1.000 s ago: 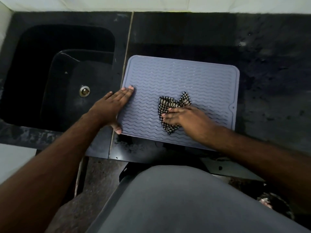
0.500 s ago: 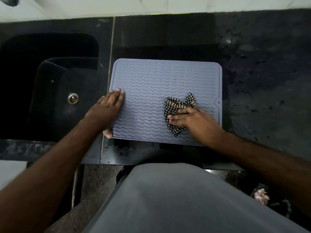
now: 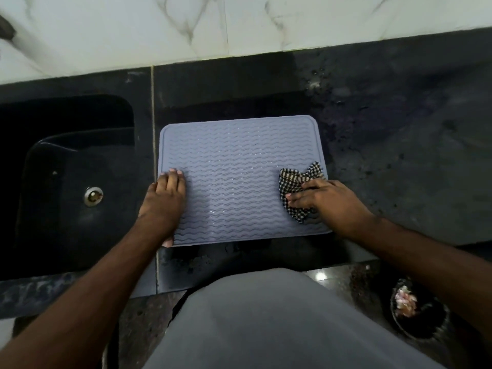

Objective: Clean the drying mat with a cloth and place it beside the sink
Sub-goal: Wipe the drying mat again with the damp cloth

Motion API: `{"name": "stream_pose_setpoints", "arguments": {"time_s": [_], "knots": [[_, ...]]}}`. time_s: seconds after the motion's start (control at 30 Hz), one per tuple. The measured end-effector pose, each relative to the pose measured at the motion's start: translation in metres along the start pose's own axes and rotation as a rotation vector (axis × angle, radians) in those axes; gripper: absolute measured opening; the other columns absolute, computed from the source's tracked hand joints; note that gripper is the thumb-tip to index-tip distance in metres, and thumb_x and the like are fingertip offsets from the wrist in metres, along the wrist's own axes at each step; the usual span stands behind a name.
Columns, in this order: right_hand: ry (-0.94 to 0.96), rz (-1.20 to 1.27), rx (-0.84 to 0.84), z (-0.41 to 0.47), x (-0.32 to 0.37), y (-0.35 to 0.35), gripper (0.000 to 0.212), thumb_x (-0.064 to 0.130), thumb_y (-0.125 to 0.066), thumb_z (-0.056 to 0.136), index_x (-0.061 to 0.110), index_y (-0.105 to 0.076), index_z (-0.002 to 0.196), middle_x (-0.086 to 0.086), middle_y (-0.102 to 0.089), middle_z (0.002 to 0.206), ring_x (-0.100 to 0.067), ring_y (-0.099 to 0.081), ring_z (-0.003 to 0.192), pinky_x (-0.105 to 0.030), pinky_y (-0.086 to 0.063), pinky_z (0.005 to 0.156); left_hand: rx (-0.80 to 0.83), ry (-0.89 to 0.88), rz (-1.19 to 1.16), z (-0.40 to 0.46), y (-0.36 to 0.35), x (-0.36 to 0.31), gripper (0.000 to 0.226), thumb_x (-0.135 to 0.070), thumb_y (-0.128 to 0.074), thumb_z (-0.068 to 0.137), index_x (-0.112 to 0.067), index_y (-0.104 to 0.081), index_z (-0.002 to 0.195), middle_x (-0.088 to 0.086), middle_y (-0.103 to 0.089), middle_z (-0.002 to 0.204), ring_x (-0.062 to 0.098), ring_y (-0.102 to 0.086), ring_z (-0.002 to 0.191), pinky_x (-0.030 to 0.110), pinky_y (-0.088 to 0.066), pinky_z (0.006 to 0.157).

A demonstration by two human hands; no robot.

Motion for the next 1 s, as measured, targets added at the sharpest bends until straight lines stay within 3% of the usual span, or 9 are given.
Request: {"name": "stream_pose_setpoints", "arguments": {"time_s": [0.07,0.27,0.4,0.5,0.67,0.77,0.83,0.9,1.0], "knots": [[-0.036,0.007,-0.001,-0.005,-0.004,0.000,0.046,0.029,-0.050,0.097,0.055,-0.053,0.134,0.042,-0.038,0.144,-0.003,-0.032,0.139,-0.026,-0.027,0.096,0.022,0.016,0.056,-0.004,0.006,-0.005,0.106,-0.019,-0.069,0.091,0.013,0.010,0.153,0.032,-0.004,0.162,0.044,-0.017,0.152,0.047,-0.031,0.121],[-0.215,0.041,-0.032,-0.027,-0.014,0.001,0.048,0.028,-0.065,0.088,0.049,-0.059,0.132,0.032,-0.049,0.142,-0.008,-0.037,0.140,-0.032,-0.033,0.107,-0.045,0.045,0.109,-0.005,0.013,-0.022,0.059,-0.007,-0.026,0.107,0.025,0.004,0.147,0.042,-0.019,0.154,0.048,-0.031,0.145,0.043,-0.036,0.118],[-0.428,0.159,-0.085,-0.038,-0.011,0.010,0.046,0.026,-0.068,0.089,0.045,-0.062,0.131,0.007,-0.056,0.140,-0.021,-0.046,0.133,-0.037,-0.035,0.110,-0.140,0.037,0.058,-0.007,0.014,-0.017,0.063,-0.008,-0.032,0.105,0.025,0.003,0.147,0.043,-0.022,0.153,0.049,-0.034,0.143,0.043,-0.038,0.117],[-0.558,0.100,0.037,-0.037,0.000,0.015,0.052,0.020,-0.059,0.091,0.044,-0.054,0.137,-0.008,-0.057,0.132,-0.030,-0.052,0.124,-0.042,-0.043,0.105,-0.148,-0.006,0.018,-0.009,0.010,-0.009,0.090,-0.013,-0.061,0.096,0.024,0.004,0.147,0.043,-0.019,0.153,0.051,-0.032,0.143,0.044,-0.038,0.117],[-0.576,0.518,-0.243,-0.037,0.022,0.035,0.031,0.014,-0.054,0.099,0.017,-0.062,0.129,-0.012,-0.069,0.119,-0.031,-0.063,0.111,-0.030,-0.046,0.086,-0.238,-0.110,-0.119,-0.004,-0.003,0.005,0.062,-0.005,-0.031,0.105,0.021,0.001,0.150,0.040,-0.018,0.155,0.050,-0.029,0.145,0.049,-0.037,0.117],[-0.613,0.987,-0.384,-0.040,0.035,0.030,0.025,0.011,-0.052,0.102,0.008,-0.064,0.124,-0.008,-0.072,0.112,-0.024,-0.068,0.105,-0.037,-0.054,0.093,-0.245,-0.118,-0.341,-0.006,-0.005,0.016,0.059,-0.006,-0.001,0.100,0.013,-0.007,0.155,0.035,-0.018,0.160,0.046,-0.025,0.149,0.050,-0.033,0.120],[-0.652,1.366,-0.477,-0.040,0.041,0.022,0.023,0.010,-0.051,0.103,0.005,-0.064,0.122,-0.011,-0.074,0.110,-0.026,-0.071,0.101,-0.038,-0.057,0.089,-0.168,-0.137,-0.359,-0.004,-0.012,0.022,0.068,-0.013,-0.036,0.105,0.007,0.002,0.158,0.030,-0.006,0.164,0.042,-0.013,0.154,0.048,-0.024,0.124],[-0.660,1.639,-0.564,-0.041,0.043,0.018,0.022,0.013,-0.051,0.104,0.005,-0.066,0.118,-0.015,-0.074,0.112,-0.027,-0.073,0.099,-0.035,-0.060,0.080,-0.098,-0.206,-0.248,-0.004,-0.019,0.021,0.109,-0.023,-0.071,0.091,0.005,0.011,0.157,0.028,0.003,0.164,0.043,-0.006,0.155,0.047,-0.023,0.125],[-0.538,1.856,-0.711,-0.040,0.038,0.018,0.026,0.020,-0.057,0.100,0.005,-0.065,0.121,-0.016,-0.072,0.117,-0.029,-0.072,0.104,-0.038,-0.061,0.077,-0.070,-0.234,-0.212,-0.004,-0.024,0.022,0.129,-0.030,-0.083,0.080,0.003,0.016,0.156,0.028,0.009,0.165,0.043,0.000,0.155,0.047,-0.020,0.126]]}}
Point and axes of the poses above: each hand's wrist, its own z-axis towards the middle knuckle, its own y-axis out of the back of the hand, x = y × z, the point moved 6 cm from there along z, towards the middle knuckle
